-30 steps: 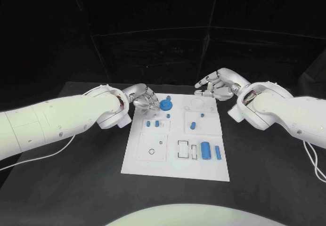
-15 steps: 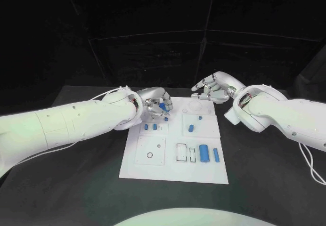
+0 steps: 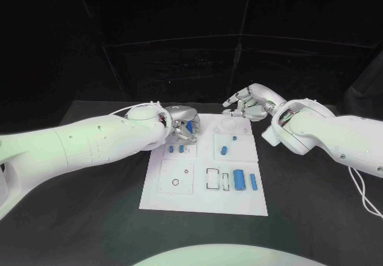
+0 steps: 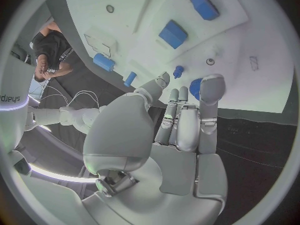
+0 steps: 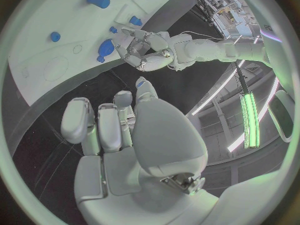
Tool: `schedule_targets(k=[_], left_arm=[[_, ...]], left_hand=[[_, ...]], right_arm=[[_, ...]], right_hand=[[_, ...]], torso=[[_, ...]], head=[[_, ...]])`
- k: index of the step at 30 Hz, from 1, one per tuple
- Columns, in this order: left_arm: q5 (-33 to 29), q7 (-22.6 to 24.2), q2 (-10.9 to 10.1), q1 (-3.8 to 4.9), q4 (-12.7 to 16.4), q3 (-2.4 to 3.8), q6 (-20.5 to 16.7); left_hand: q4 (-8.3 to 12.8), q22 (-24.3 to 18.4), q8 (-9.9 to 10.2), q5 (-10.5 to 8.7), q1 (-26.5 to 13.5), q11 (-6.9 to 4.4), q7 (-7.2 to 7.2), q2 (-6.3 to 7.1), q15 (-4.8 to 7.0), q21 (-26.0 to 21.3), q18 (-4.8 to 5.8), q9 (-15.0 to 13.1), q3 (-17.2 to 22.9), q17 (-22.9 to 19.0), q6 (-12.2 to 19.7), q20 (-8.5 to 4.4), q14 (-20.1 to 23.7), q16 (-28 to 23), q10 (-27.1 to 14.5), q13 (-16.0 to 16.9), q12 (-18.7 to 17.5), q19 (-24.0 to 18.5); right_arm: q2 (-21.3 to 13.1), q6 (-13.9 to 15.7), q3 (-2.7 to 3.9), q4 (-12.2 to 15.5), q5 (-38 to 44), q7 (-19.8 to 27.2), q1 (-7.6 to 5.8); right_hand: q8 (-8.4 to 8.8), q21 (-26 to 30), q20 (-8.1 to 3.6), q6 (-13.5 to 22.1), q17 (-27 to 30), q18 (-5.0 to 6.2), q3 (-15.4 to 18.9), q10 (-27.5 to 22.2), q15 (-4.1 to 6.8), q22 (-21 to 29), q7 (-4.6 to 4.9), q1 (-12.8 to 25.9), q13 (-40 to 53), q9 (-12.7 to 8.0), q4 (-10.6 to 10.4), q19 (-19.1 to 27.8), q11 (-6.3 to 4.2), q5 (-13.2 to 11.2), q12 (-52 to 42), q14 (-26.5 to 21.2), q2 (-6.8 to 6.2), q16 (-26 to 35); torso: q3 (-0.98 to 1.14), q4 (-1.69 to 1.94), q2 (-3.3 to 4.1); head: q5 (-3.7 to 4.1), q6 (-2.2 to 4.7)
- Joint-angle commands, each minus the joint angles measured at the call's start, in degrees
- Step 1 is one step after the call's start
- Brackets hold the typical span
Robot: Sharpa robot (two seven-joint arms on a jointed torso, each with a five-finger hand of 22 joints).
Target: Assemble the parts on the task board
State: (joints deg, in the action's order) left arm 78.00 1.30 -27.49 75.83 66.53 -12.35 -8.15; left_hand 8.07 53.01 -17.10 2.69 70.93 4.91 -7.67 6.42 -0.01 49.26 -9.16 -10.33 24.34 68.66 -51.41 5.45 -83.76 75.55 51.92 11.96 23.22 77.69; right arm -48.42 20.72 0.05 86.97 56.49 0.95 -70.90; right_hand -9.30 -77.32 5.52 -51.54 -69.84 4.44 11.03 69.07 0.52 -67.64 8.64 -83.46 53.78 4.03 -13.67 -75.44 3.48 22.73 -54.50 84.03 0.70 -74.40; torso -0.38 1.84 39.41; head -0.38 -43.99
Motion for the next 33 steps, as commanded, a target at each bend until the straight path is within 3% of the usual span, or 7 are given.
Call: schedule_targets(k=[1, 6, 21, 33], left_arm=[[2.49, -1.56, 0.42, 0.07, -0.57, 0.01, 3.18], [2.58, -1.57, 1.07, 0.03, -1.20, 0.00, 4.31], [2.63, -1.76, 2.76, -0.62, -3.20, 0.00, 5.65], [2.64, -1.86, 3.70, -0.96, -4.53, -0.01, 7.32]], left_hand=[[-0.05, 0.44, 0.30, 0.05, 0.49, -0.14, 0.07, 0.05, 0.26, 0.64, 0.87, 0.16, -0.23, -0.12, -0.70, -0.07, -1.29, 0.36, 0.54, -0.28, -0.36, 0.59], [-0.13, 1.08, 0.51, 0.06, 0.65, -0.24, 0.20, -0.16, 0.35, 1.34, 1.00, 0.45, -0.12, -0.15, -1.26, -0.15, -1.36, 0.46, 1.06, -0.73, -0.54, 0.89], [-0.22, 2.89, 1.19, 0.06, 1.13, -0.40, 0.26, -0.76, 0.46, 3.30, 1.36, 1.22, 0.56, -0.45, -2.44, -0.28, -1.47, 0.59, 2.78, -1.88, -1.02, 1.58], [-0.39, 3.75, 1.92, 0.06, 1.76, -0.63, 0.23, -2.10, 0.60, 4.09, 1.48, 2.03, 1.92, -0.83, -3.86, -0.40, -1.42, 0.65, 4.94, -3.16, -1.63, 1.67]], right_arm=[[0.07, -0.13, 0.03, 0.03, -0.07, 0.53, -0.10], [0.15, -0.11, 0.03, 0.00, -0.07, 0.55, -0.10], [0.49, -0.18, 0.03, -0.12, -0.07, 0.62, -0.09], [0.59, -0.20, 0.03, -0.08, -0.07, 0.64, -0.09]], right_hand=[[-0.25, 0.26, 0.00, 0.49, 0.06, 0.62, 0.37, -0.21, 0.31, 0.05, -0.01, -0.21, 0.00, -0.08, -0.12, 0.49, 0.01, 0.19, 0.32, 1.74, 0.37, 0.14], [-0.25, 0.26, 0.00, 0.49, 0.06, 0.62, 0.37, -0.21, 0.31, 0.05, -0.01, -0.21, 0.00, -0.08, -0.12, 0.49, 0.01, 0.19, 0.32, 1.74, 0.37, 0.14], [-0.28, 0.27, 0.01, 0.49, -0.02, 0.62, 0.35, -0.18, 0.31, 0.05, -0.02, -0.29, 0.04, -0.08, -0.11, 0.49, 0.00, 0.24, 0.25, 1.76, 0.44, 0.09], [-0.28, 0.27, 0.01, 0.49, -0.02, 0.62, 0.35, -0.18, 0.31, 0.05, -0.02, -0.29, 0.04, -0.08, -0.11, 0.49, 0.00, 0.24, 0.25, 1.76, 0.44, 0.09]], torso=[[0.02, -0.03, -0.02], [0.00, 0.11, -0.04], [0.02, 0.08, -0.04], [0.03, 0.12, -0.07]], head=[[0.02, -0.01], [0.15, -0.07], [0.22, -0.20], [0.29, -0.40]])
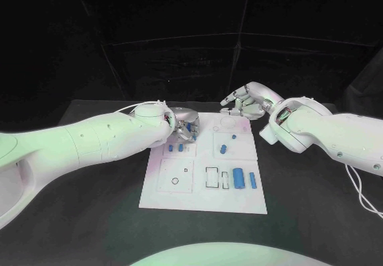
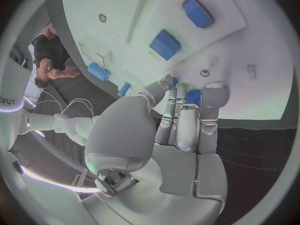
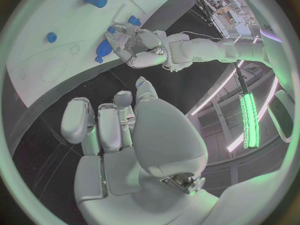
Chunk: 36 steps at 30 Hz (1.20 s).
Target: Assemble the parts on the task board
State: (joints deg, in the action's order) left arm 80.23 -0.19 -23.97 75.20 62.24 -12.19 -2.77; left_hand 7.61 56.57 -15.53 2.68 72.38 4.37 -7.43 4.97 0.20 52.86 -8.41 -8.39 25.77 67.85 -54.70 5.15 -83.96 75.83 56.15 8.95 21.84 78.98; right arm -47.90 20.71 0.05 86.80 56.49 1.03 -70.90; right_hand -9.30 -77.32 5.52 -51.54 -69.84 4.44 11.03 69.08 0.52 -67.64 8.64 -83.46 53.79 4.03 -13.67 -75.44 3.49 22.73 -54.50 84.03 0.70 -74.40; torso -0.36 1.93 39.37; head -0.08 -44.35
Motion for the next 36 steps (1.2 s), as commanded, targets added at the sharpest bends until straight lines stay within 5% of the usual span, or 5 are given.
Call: schedule_targets(k=[1, 14, 24, 36], left_arm=[[0.42, -0.27, 0.26, -0.37, -0.33, -0.17, 1.81], [0.41, 1.42, 0.06, -0.68, -0.82, -0.15, -3.60], [-0.16, 2.92, -2.02, -0.70, 1.92, 0.15, -8.44], [-3.73, 3.62, -7.95, -0.51, 7.84, 3.40, -10.05]], left_hand=[[0.05, 0.38, 0.35, 0.07, 0.44, -0.18, 0.02, -0.92, 0.44, 0.69, 0.76, 0.12, 0.70, -0.01, -0.77, -0.12, -1.23, 0.41, 1.09, -0.20, -0.21, 0.44], [0.46, 2.50, 0.86, 0.06, 1.24, -0.75, 0.28, -1.78, 0.99, 2.88, 1.13, 0.68, 2.66, -0.25, -3.27, -0.65, -1.35, 0.67, 4.37, -1.58, -1.42, 1.02], [0.66, 3.42, 2.02, 0.06, 1.04, -0.39, -0.21, -1.40, 0.74, 3.77, 1.33, 1.34, 3.91, -0.30, -3.74, -0.54, -1.53, 0.90, 5.14, -2.79, -3.20, 1.27], [0.71, 3.89, 2.53, 0.06, 0.92, -0.26, -0.41, -1.23, 0.63, 4.24, 1.41, 1.63, 4.49, -0.34, -4.10, -0.45, -1.60, 1.01, 5.62, -3.31, -3.97, 1.39]], right_arm=[[0.09, -0.19, 0.03, 0.10, -0.07, 0.56, -0.10], [0.12, -0.20, 0.03, 0.15, -0.07, 0.62, -0.10], [0.04, -0.17, 0.03, 0.17, -0.07, 0.70, -0.10], [-0.23, -0.23, 0.03, 0.18, -0.07, 0.68, -0.10]], right_hand=[[-0.28, 0.27, 0.01, 0.49, -0.02, 0.62, 0.35, -0.19, 0.31, 0.06, -0.01, -0.29, 0.03, -0.08, -0.11, 0.49, 0.00, 0.24, 0.25, 1.76, 0.44, 0.09], [-0.28, 0.27, 0.01, 0.49, -0.02, 0.62, 0.35, -0.19, 0.31, 0.06, -0.01, -0.29, 0.03, -0.08, -0.11, 0.49, 0.00, 0.24, 0.25, 1.76, 0.44, 0.09], [-0.28, 0.27, 0.01, 0.49, -0.02, 0.62, 0.35, -0.19, 0.31, 0.06, -0.01, -0.29, 0.03, -0.08, -0.11, 0.49, 0.00, 0.24, 0.25, 1.76, 0.44, 0.09], [-0.34, 0.23, 0.00, 0.46, -0.10, 0.60, 0.33, -0.03, 0.32, -0.03, -0.02, -0.38, 0.26, -0.07, -0.14, 0.43, -0.01, 0.32, -0.03, 1.78, 0.59, 0.04]], torso=[[0.01, 0.01, -0.03], [0.01, 0.03, -0.08], [0.00, 0.06, -0.10], [0.02, 0.19, -0.10]], head=[[-0.03, -0.03], [0.14, 0.21], [0.22, 0.65], [0.09, 0.95]])
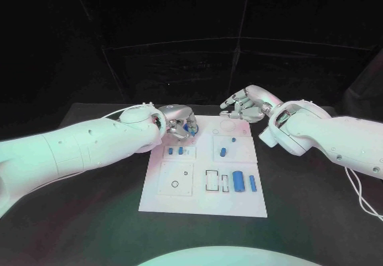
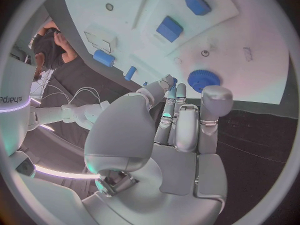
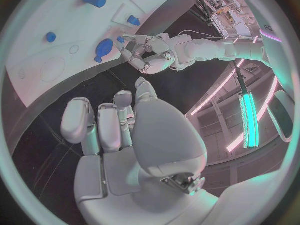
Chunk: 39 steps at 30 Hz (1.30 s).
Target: Assemble the parts on the task board
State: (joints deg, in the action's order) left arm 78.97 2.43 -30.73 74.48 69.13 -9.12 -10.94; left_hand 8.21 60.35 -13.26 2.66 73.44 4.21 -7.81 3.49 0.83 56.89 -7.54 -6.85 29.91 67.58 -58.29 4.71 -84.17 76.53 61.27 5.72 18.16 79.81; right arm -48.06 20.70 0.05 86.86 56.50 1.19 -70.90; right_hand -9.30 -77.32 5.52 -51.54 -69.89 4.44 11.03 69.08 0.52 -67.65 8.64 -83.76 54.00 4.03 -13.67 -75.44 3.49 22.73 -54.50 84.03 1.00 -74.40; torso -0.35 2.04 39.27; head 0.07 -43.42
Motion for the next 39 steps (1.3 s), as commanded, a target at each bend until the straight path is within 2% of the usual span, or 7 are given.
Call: schedule_targets(k=[1, 6, 11, 18, 22, 39], left_arm=[[-2.72, 0.97, -1.71, 0.25, 1.27, 0.46, -1.77], [-3.48, 0.63, -4.23, 0.39, 2.40, 0.83, -0.36], [-3.72, 0.90, -5.30, 0.43, 2.31, 0.87, 1.15], [-3.08, 0.84, -5.21, 0.25, 1.28, 0.69, 3.23], [-2.83, 0.73, -4.77, 0.06, 0.53, 0.52, 3.91], [-2.60, 0.36, -3.78, -0.26, -0.64, -0.59, 6.35]], left_hand=[[0.11, 0.11, 0.26, 0.09, -0.14, -0.10, -0.03, 0.26, 0.00, 0.21, 0.55, 0.08, 0.34, -0.07, -0.51, -0.02, -1.40, 0.31, 0.49, -0.09, -0.29, 0.56], [0.10, 0.32, 0.35, 0.08, -0.22, -0.09, -0.04, 0.33, -0.01, 0.41, 0.58, 0.14, 0.44, -0.08, -0.72, 0.00, -1.42, 0.34, 0.73, -0.21, -0.46, 0.61], [0.11, 0.43, 0.45, 0.08, -0.26, -0.10, -0.01, 0.45, -0.02, 0.52, 0.60, 0.20, 0.48, -0.11, -0.82, 0.02, -1.42, 0.35, 0.85, -0.32, -0.61, 0.63], [0.16, 0.48, 0.59, 0.08, -0.30, -0.10, 0.03, 0.64, -0.02, 0.55, 0.60, 0.27, 0.51, -0.27, -0.87, 0.03, -1.39, 0.29, 0.94, -0.44, -0.80, 0.61], [0.12, 0.50, 0.64, 0.08, -0.37, -0.10, 0.02, 0.68, -0.02, 0.56, 0.60, 0.30, 0.51, -0.33, -0.91, 0.03, -1.37, 0.26, 1.00, -0.48, -0.87, 0.60], [0.06, 0.52, 0.71, 0.08, -0.43, -0.13, 0.05, 0.68, -0.02, 0.55, 0.59, 0.35, 0.54, -0.42, -1.08, 0.05, -1.33, 0.24, 1.22, -0.55, -0.95, 0.56]], right_arm=[[-0.10, -0.22, 0.03, 0.11, -0.07, 0.52, -0.10], [-0.21, -0.28, 0.03, 0.07, -0.07, 0.48, -0.10], [-0.26, -0.32, 0.03, 0.02, -0.07, 0.46, -0.09], [-0.22, -0.37, 0.03, -0.06, -0.07, 0.45, -0.09], [-0.13, -0.39, 0.03, -0.08, -0.07, 0.46, -0.09], [0.04, -0.41, 0.03, -0.13, -0.07, 0.50, -0.09]], right_hand=[[-0.34, 0.23, 0.00, 0.46, -0.05, 0.60, 0.32, -0.03, 0.31, -0.03, -0.02, -0.08, 0.05, -0.07, -0.14, 0.42, 0.00, 0.32, -0.03, 1.78, 0.29, 0.05], [-0.34, 0.23, 0.00, 0.46, -0.05, 0.60, 0.32, -0.03, 0.31, -0.03, -0.02, -0.08, 0.05, -0.07, -0.14, 0.42, 0.00, 0.32, -0.03, 1.78, 0.29, 0.05], [-0.34, 0.23, 0.00, 0.46, -0.05, 0.60, 0.32, -0.03, 0.31, -0.03, -0.02, -0.08, 0.05, -0.07, -0.14, 0.42, 0.00, 0.32, -0.03, 1.78, 0.29, 0.05], [-0.34, 0.23, 0.00, 0.46, -0.05, 0.60, 0.32, -0.03, 0.31, -0.03, -0.02, -0.08, 0.05, -0.07, -0.14, 0.42, 0.00, 0.32, -0.03, 1.78, 0.29, 0.05], [-0.34, 0.23, 0.00, 0.46, -0.05, 0.60, 0.32, -0.03, 0.31, -0.03, -0.02, -0.08, 0.05, -0.07, -0.14, 0.42, 0.00, 0.32, -0.03, 1.78, 0.29, 0.05], [-0.37, 0.26, 0.00, 0.46, -0.03, 0.61, 0.34, -0.05, 0.32, 0.01, -0.02, -0.11, -0.02, -0.07, -0.16, 0.45, -0.01, 0.35, 0.00, 1.78, 0.32, 0.07]], torso=[[0.01, 0.09, 0.00], [-0.04, 0.00, 0.06], [-0.04, -0.05, 0.10], [-0.08, -0.14, 0.13], [-0.01, -0.11, 0.12], [-0.02, -0.11, 0.09]], head=[[-0.07, 0.03], [-0.12, 0.08], [-0.31, -0.05], [-0.36, -0.06], [-0.51, -0.04], [-0.52, -0.41]])
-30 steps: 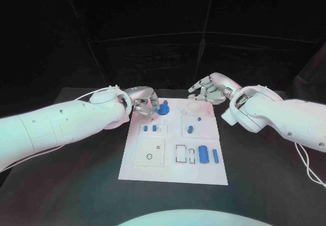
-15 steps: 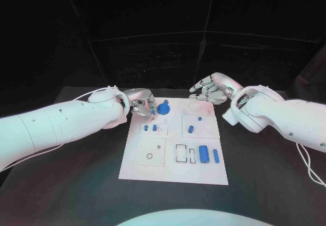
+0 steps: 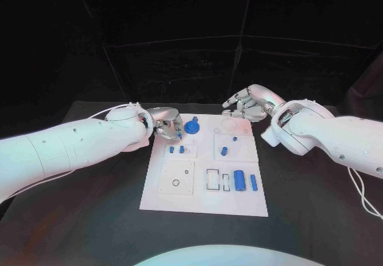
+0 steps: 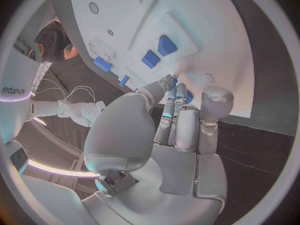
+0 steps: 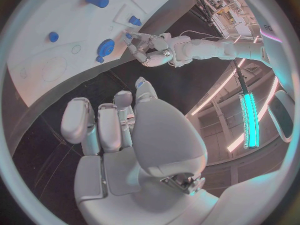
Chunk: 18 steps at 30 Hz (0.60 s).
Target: Assemble the parts on the task board
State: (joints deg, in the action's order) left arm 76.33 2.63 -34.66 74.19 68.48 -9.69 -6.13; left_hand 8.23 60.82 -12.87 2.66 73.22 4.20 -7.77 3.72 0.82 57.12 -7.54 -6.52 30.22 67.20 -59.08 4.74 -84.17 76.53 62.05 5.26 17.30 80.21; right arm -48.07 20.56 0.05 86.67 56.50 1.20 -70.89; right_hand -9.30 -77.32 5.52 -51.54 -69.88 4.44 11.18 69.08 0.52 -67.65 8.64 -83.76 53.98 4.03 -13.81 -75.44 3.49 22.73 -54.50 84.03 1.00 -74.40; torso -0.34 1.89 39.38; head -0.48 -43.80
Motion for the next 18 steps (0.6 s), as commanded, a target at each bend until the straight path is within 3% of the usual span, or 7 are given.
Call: schedule_targets(k=[1, 18], left_arm=[[0.04, 0.12, 0.19, 0.00, -0.01, -0.06, 1.65], [0.63, -1.09, 0.78, -0.10, -0.78, -0.23, 3.45]], left_hand=[[0.05, 0.05, 0.32, 0.09, -0.21, -0.11, 0.00, 0.45, -0.02, 0.32, 0.59, 0.02, 0.23, -0.04, -0.28, 0.02, -1.33, 0.24, 0.44, -0.08, -0.09, 0.17], [-0.05, 0.86, 0.68, 0.08, -0.40, -0.07, -0.03, 0.69, -0.04, 1.15, 0.76, 0.21, 0.17, -0.32, -0.35, 0.05, -1.20, 0.14, 0.59, -0.32, -0.50, 0.31]], right_arm=[[0.07, -0.28, 0.03, 0.06, -0.07, 0.50, -0.09], [0.17, -0.27, 0.03, 0.03, -0.07, 0.56, -0.09]], right_hand=[[-0.37, 0.26, 0.00, 0.46, -0.04, 0.61, 0.20, -0.05, 0.32, 0.01, -0.02, -0.11, 0.00, -0.07, -0.01, 0.44, -0.01, 0.34, 0.00, 1.78, 0.33, 0.07], [-0.37, 0.26, 0.00, 0.46, -0.04, 0.61, 0.20, -0.05, 0.32, 0.01, -0.02, -0.11, 0.00, -0.07, -0.01, 0.44, -0.01, 0.34, 0.00, 1.78, 0.33, 0.07]], torso=[[-0.02, 0.05, -0.02], [-0.02, 0.00, -0.01]], head=[[0.04, -0.03], [0.06, -0.04]])
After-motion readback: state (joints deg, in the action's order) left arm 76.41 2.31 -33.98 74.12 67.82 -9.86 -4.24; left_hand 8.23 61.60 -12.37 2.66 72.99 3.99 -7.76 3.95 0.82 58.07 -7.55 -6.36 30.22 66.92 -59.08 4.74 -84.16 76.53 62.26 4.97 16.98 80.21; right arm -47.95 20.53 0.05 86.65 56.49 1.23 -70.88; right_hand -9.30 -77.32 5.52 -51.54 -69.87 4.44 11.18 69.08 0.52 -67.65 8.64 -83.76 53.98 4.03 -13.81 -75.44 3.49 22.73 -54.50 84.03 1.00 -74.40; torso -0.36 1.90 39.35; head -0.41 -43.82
